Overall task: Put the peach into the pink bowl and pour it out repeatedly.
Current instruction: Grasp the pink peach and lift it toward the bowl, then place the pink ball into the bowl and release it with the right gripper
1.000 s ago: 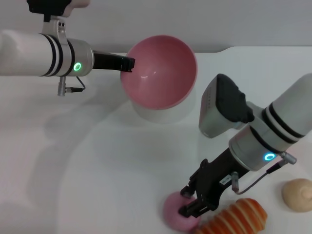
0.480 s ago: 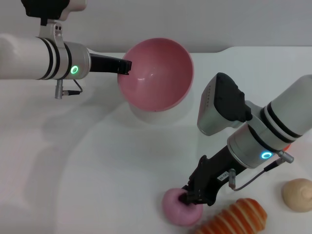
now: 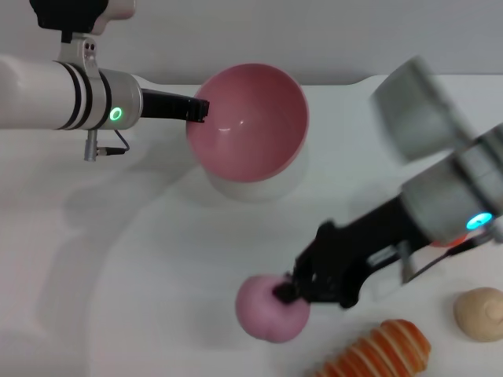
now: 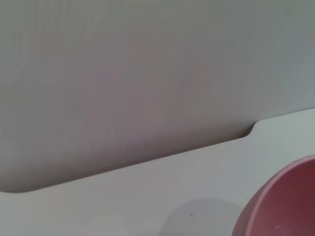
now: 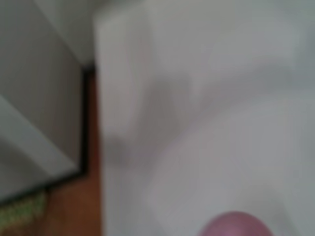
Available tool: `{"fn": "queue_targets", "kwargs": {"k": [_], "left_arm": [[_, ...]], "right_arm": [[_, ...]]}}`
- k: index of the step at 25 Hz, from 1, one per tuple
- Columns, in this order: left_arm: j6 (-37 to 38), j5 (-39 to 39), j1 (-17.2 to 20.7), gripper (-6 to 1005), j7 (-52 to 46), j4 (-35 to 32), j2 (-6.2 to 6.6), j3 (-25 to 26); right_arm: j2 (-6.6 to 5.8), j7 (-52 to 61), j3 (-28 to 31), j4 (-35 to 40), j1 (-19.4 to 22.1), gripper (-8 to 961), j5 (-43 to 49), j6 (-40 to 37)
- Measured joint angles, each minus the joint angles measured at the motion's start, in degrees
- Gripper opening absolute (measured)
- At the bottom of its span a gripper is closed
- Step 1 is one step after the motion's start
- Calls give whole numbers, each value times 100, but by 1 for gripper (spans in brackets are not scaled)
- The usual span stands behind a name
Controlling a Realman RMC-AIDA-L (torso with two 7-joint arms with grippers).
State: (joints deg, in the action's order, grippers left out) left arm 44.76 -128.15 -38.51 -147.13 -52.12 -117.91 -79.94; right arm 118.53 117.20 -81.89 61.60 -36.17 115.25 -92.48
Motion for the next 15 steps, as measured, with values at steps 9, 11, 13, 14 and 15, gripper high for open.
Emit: {"fn": "queue_targets", "kwargs": {"k": [9, 11, 13, 14, 15], "left_arm": [[229, 1, 5, 40, 0, -9, 6, -22], [340, 0, -14, 40, 0, -32, 6, -26], [432, 1, -25, 40, 0, -56, 6, -22], [462, 2, -28, 40, 0, -63, 6, -18], [507, 6, -33, 40, -2, -74, 4, -8]], "right_arm": [[-10, -193, 2377, 1866, 500, 30, -969, -1236], [-2, -355, 2665, 2064, 579, 30, -999, -1038], [7, -522, 2751, 2115, 672, 30, -990, -670], [9, -642, 2750, 2084, 721, 30, -980, -423], [15, -803, 2731, 1984, 766, 30, -974, -208]]}}
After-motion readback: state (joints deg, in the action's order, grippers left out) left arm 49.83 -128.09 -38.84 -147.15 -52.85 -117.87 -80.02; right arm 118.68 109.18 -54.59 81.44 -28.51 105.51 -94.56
